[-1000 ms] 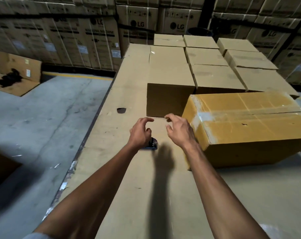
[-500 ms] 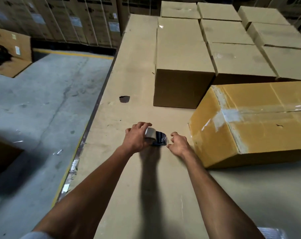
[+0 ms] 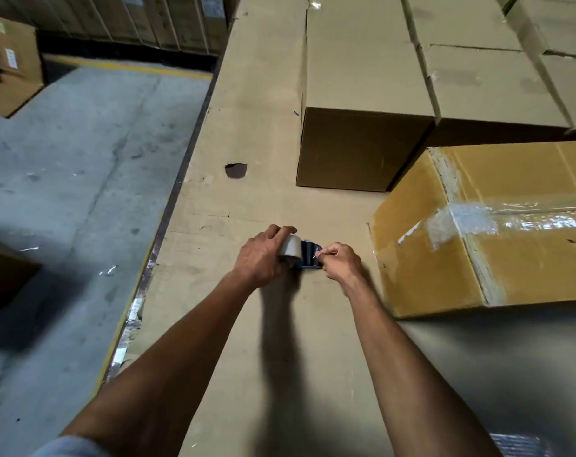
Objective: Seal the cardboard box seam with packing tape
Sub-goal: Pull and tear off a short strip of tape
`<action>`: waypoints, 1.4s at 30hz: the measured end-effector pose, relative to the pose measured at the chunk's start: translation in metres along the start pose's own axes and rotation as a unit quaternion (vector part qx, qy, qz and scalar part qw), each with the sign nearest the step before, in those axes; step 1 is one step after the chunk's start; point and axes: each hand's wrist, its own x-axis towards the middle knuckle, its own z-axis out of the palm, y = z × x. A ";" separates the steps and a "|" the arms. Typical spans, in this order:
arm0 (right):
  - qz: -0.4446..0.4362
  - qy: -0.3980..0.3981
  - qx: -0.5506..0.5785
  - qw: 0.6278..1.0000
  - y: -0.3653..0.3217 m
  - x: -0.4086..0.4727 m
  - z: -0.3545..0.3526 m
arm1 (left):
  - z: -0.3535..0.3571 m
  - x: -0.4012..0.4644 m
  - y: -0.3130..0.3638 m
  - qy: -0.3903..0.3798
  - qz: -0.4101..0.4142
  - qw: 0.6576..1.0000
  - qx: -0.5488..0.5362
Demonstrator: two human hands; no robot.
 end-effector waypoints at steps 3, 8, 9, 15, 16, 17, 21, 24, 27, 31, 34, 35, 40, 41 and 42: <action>0.003 -0.023 0.059 0.998 0.010 0.005 0.001 | 0.000 -0.001 -0.001 -0.007 0.010 1.000 -0.021; 0.033 -0.021 0.119 0.992 0.009 -0.002 -0.005 | 0.003 -0.007 -0.011 -0.020 0.003 0.998 -0.057; 0.039 -0.023 0.134 0.990 0.008 -0.004 -0.007 | 0.003 -0.009 -0.011 -0.023 0.002 0.998 -0.061; 0.026 -0.023 0.185 0.982 0.000 -0.010 -0.020 | 0.001 -0.014 -0.003 -0.015 0.042 0.997 -0.059; 0.019 -0.019 0.185 0.982 -0.002 -0.011 -0.022 | -0.001 -0.015 0.000 -0.006 0.042 0.998 -0.047; 0.011 -0.017 0.184 0.983 -0.005 -0.013 -0.024 | -0.003 -0.015 0.005 0.006 0.041 0.999 -0.031; -0.033 -0.016 0.162 0.986 -0.016 -0.023 -0.031 | -0.012 -0.015 0.026 0.052 0.054 0.996 0.044; -0.049 -0.014 0.166 0.985 -0.023 -0.033 -0.036 | -0.018 -0.016 0.038 0.080 0.062 0.991 0.088; -0.067 -0.024 0.178 0.982 -0.028 -0.043 -0.043 | -0.024 -0.018 0.045 0.106 0.069 0.987 0.101; -0.094 -0.016 0.184 0.978 -0.032 -0.054 -0.053 | -0.030 -0.018 0.050 0.125 0.080 0.984 0.097; -0.110 0.009 0.169 0.979 -0.034 -0.059 -0.055 | -0.032 -0.018 0.054 0.135 0.088 0.981 0.103; -0.114 0.020 0.164 0.980 -0.036 -0.061 -0.056 | -0.034 -0.018 0.055 0.139 0.089 0.981 0.103; -0.132 0.041 0.146 0.980 -0.043 -0.075 -0.060 | -0.039 -0.022 0.058 0.154 0.098 0.979 0.094; -0.132 0.038 0.153 0.979 -0.044 -0.078 -0.060 | -0.040 -0.024 0.058 0.160 0.099 0.978 0.090; -0.129 0.033 0.164 0.977 -0.045 -0.080 -0.061 | -0.040 -0.025 0.058 0.166 0.101 0.977 0.088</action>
